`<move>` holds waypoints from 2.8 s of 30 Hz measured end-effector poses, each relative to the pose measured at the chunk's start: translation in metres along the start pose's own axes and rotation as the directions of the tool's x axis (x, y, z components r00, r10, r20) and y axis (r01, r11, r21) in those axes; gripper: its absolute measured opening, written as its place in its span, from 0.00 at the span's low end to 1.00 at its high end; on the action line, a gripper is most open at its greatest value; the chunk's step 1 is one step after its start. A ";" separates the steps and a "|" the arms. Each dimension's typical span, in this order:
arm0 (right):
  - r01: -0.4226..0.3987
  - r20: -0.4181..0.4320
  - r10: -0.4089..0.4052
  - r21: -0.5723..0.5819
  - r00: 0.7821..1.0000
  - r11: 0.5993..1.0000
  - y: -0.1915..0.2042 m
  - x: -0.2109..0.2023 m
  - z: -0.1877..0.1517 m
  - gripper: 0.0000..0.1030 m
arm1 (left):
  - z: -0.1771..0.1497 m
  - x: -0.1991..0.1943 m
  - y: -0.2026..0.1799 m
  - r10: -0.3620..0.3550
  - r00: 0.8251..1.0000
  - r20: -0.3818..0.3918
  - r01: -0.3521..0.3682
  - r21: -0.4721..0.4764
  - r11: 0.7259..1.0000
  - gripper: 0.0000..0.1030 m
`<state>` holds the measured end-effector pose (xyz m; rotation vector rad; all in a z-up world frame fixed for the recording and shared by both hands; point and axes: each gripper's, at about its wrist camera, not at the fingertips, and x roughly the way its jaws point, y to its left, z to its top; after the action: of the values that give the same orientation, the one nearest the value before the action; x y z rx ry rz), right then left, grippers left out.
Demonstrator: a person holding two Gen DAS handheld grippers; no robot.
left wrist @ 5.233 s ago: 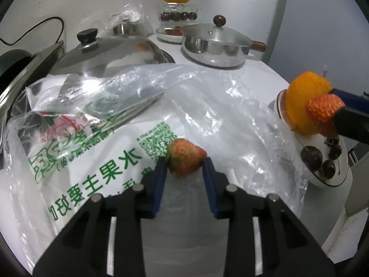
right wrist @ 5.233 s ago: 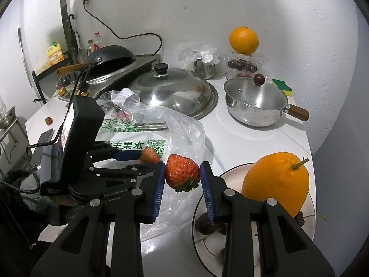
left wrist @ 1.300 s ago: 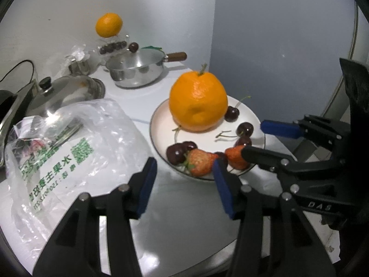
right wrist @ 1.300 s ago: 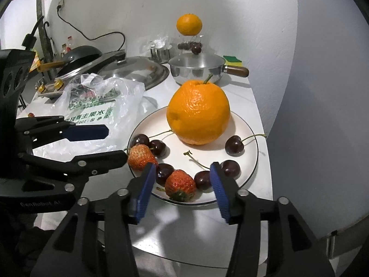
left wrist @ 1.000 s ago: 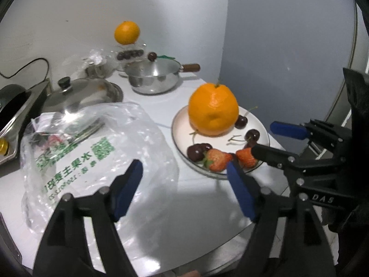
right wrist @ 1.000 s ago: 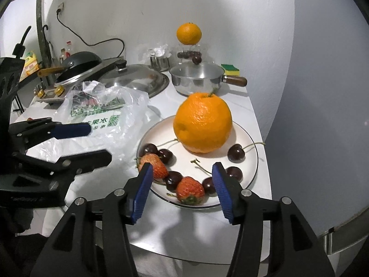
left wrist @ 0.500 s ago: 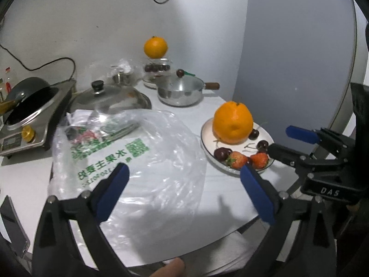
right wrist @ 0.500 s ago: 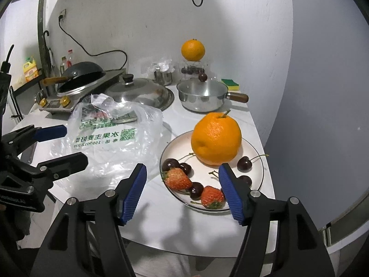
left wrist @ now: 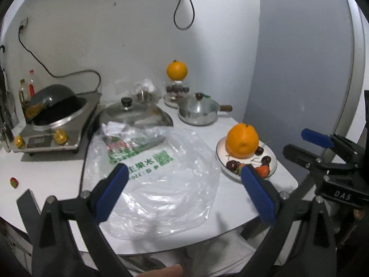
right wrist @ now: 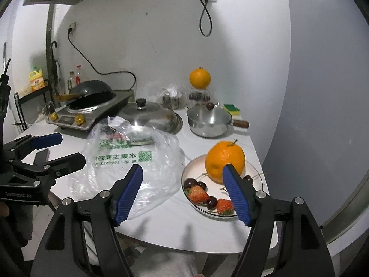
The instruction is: Organize fruits
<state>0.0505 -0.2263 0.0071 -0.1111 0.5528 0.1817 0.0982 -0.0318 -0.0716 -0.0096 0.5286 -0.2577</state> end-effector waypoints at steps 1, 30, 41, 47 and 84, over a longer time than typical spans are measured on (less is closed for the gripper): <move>0.001 0.007 -0.001 0.000 1.000 1.000 0.002 -0.003 0.001 0.73 | 0.000 -0.006 0.000 0.003 1.000 0.013 -0.003 0.007 1.000 0.96; 0.068 0.293 -0.066 0.004 0.954 0.998 0.029 -0.131 0.045 0.73 | 0.031 -0.144 -0.009 0.087 0.948 0.308 -0.116 0.078 0.990 0.96; 0.065 0.314 -0.061 -0.001 0.948 0.998 0.032 -0.136 0.049 0.73 | 0.033 -0.152 -0.009 0.097 0.940 0.326 -0.127 0.073 0.989 0.96; 0.062 0.313 -0.058 -0.001 0.948 0.998 0.032 -0.136 0.049 0.73 | 0.032 -0.151 -0.011 0.096 0.941 0.325 -0.127 0.075 0.989 0.96; 0.061 0.309 -0.058 -0.001 0.949 0.998 0.031 -0.137 0.049 0.73 | 0.034 -0.149 -0.013 0.081 0.943 0.322 -0.105 0.059 0.993 0.96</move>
<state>-0.0450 -0.2074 0.1191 -0.1073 0.2349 0.1399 -0.0122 -0.0097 0.0328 0.0465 0.1954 -0.1787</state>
